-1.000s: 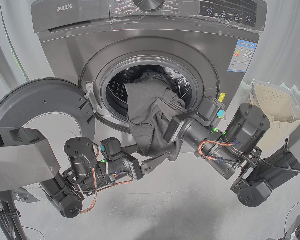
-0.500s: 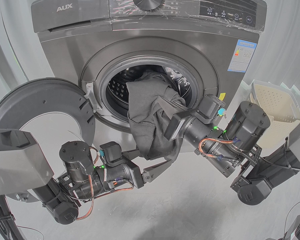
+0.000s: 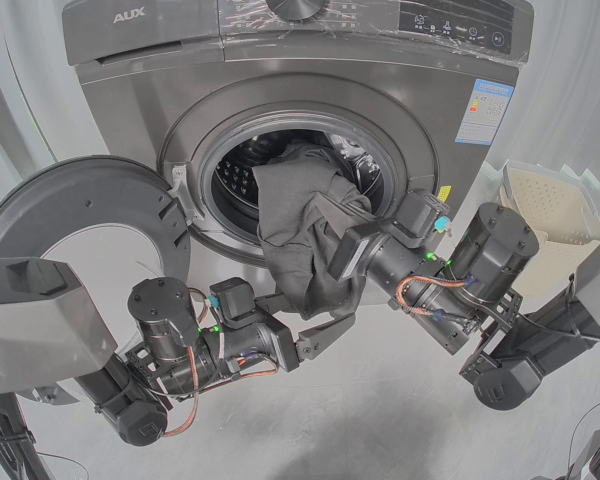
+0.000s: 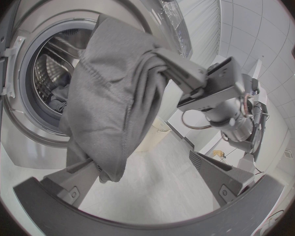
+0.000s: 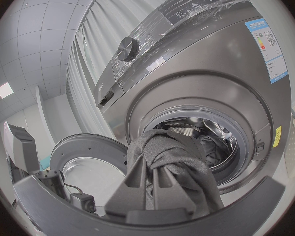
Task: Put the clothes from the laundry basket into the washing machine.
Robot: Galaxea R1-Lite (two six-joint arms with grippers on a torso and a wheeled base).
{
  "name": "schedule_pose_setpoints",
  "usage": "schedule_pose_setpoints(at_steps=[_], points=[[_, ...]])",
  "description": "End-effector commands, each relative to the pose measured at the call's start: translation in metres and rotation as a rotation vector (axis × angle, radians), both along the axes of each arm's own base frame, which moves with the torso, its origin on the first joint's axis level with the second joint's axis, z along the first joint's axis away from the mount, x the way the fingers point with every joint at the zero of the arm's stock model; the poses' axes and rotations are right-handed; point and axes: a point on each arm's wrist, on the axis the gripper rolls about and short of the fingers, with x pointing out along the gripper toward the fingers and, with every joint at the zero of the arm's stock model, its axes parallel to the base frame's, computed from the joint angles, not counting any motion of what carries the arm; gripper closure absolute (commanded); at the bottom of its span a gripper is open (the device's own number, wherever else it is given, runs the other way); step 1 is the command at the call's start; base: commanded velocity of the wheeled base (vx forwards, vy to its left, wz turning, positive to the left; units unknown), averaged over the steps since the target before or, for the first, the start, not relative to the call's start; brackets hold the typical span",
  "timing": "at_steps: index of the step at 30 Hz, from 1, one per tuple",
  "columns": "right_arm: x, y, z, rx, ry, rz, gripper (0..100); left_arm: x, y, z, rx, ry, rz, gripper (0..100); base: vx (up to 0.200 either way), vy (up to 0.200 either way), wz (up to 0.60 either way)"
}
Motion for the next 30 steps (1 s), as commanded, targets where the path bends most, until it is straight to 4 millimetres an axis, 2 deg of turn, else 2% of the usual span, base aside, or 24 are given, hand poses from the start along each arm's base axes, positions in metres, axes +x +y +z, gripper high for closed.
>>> schedule_pose_setpoints(at_steps=[1,7,14,19,27,30], points=[[-0.003,0.001,0.000,0.000,0.000,0.008,100,0.020,0.003,-0.018,0.021,0.026,0.037,0,0.000,0.000,0.00],[-0.004,0.001,0.002,0.001,-0.008,0.010,100,0.029,0.005,-0.027,0.031,0.039,0.060,0,0.000,0.000,0.00],[-0.005,0.002,0.002,-0.001,-0.005,0.012,100,0.035,0.000,-0.023,0.013,0.016,0.055,0,0.000,0.000,0.00],[-0.004,0.002,0.001,-0.004,-0.006,0.009,100,0.031,-0.005,-0.019,0.006,0.004,0.038,0,0.000,0.000,0.00],[-0.003,0.003,0.000,-0.005,-0.005,0.009,100,0.011,-0.012,0.006,-0.030,-0.039,-0.012,0,0.000,0.000,0.00],[-0.003,0.003,0.000,-0.004,-0.006,0.009,100,0.011,-0.013,0.007,-0.030,-0.039,-0.009,0,0.000,0.000,0.00]])
